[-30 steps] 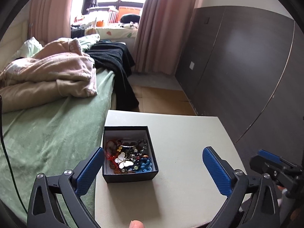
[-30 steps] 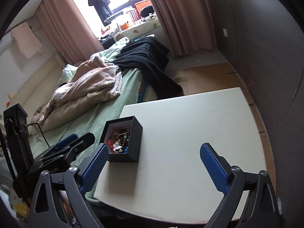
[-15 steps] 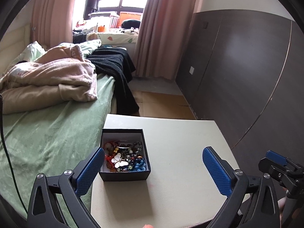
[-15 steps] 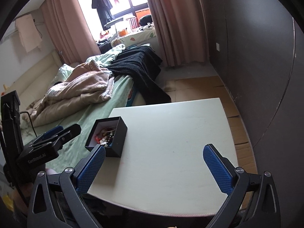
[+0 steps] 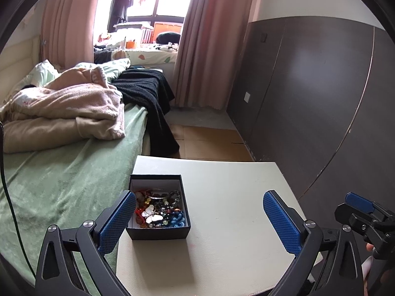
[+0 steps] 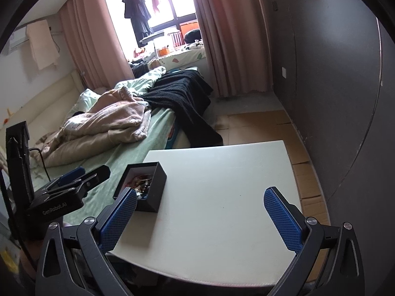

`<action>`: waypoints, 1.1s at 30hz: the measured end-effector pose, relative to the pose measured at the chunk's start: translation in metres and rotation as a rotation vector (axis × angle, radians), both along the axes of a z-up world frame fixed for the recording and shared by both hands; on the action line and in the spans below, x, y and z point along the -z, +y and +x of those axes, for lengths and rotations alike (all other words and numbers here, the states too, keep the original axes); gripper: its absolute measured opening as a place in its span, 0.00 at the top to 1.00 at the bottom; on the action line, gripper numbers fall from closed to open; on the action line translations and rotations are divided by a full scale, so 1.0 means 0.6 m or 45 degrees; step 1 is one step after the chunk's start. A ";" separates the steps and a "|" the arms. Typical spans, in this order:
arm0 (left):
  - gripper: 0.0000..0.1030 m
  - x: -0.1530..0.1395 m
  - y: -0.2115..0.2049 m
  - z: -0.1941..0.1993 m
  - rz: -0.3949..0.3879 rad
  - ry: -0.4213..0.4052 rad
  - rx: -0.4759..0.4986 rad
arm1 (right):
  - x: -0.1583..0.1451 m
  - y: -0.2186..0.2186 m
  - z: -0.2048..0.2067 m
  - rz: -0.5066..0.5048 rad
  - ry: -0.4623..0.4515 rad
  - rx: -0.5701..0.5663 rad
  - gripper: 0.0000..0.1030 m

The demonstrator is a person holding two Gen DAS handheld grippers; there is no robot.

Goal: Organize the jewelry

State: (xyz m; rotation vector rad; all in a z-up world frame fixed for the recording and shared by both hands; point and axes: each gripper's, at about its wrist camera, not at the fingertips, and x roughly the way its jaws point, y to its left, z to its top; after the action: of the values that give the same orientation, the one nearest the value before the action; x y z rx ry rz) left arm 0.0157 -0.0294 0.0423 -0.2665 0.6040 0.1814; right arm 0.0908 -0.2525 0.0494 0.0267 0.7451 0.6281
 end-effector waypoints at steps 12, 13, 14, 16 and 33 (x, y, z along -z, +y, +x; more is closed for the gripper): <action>0.00 -0.002 -0.010 -0.003 0.018 -0.010 0.014 | -0.001 -0.002 0.001 0.001 0.011 0.003 0.00; 0.00 -0.001 -0.011 -0.002 0.019 -0.007 0.016 | -0.001 -0.001 0.000 0.000 0.010 0.003 0.00; 0.00 -0.001 -0.012 -0.002 0.018 -0.005 0.019 | -0.001 -0.001 0.000 -0.003 0.008 0.003 0.00; 0.00 -0.001 -0.014 -0.002 0.020 -0.005 0.024 | -0.001 -0.002 -0.001 -0.008 0.005 0.007 0.00; 0.00 -0.001 -0.020 -0.004 0.033 -0.004 0.038 | 0.009 -0.008 0.001 -0.037 0.031 0.029 0.00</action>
State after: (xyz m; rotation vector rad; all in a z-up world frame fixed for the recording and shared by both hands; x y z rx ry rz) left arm 0.0134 -0.0412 0.0432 -0.2327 0.6020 0.1603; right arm 0.0913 -0.2576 0.0438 0.0162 0.7762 0.5963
